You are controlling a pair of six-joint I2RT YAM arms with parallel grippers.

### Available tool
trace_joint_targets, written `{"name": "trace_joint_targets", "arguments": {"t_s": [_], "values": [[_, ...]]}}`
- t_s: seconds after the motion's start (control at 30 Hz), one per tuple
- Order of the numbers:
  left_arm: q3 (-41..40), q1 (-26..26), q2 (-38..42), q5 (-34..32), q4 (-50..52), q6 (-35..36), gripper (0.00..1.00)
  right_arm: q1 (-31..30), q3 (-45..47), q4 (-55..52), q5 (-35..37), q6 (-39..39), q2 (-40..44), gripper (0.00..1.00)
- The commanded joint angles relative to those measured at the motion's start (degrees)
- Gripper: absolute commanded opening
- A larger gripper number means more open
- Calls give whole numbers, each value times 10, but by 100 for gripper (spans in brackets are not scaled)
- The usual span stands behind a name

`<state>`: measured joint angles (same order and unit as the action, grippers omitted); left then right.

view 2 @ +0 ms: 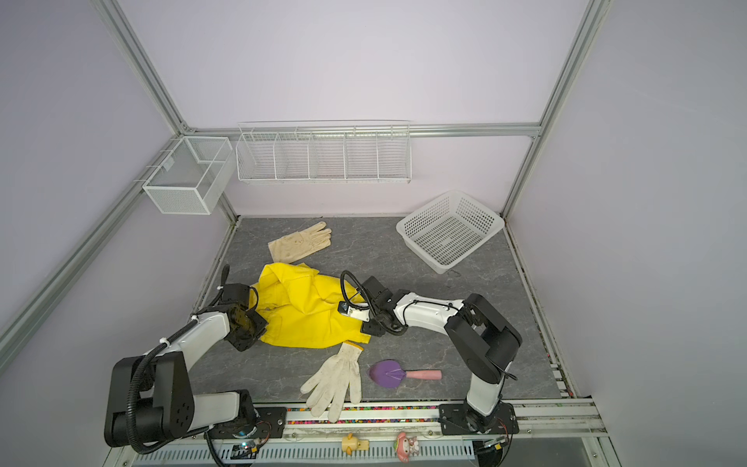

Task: Fold and stack the trousers
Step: Flatten out the trousers at the center of the table.

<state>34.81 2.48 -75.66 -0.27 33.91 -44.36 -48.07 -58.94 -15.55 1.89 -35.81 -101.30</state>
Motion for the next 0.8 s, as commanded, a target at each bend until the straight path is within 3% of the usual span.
{"name": "trace_joint_targets", "arguments": {"t_s": [0.0, 0.1, 0.17, 0.33, 0.47, 0.77], "values": [[-8, 1, -8, 17, 10, -3, 0, 6, -4, -34, -1, -28, -11, 49], [34, 0, 20, 4, 60, 13, 0, 13, -15, -40, -16, 0, 3, 28], [74, 0, 50, -6, 101, 27, 0, 29, -21, -39, -36, 31, 27, 20], [193, -2, 99, 1, 166, 59, 0, 94, -31, -36, -86, 95, 107, 16], [295, -29, 91, 6, 206, 63, 0, 136, -48, -69, -109, 110, 171, 14], [625, -135, -47, 2, 251, 100, 0, 265, -121, -157, -125, 112, 339, 13]]}}
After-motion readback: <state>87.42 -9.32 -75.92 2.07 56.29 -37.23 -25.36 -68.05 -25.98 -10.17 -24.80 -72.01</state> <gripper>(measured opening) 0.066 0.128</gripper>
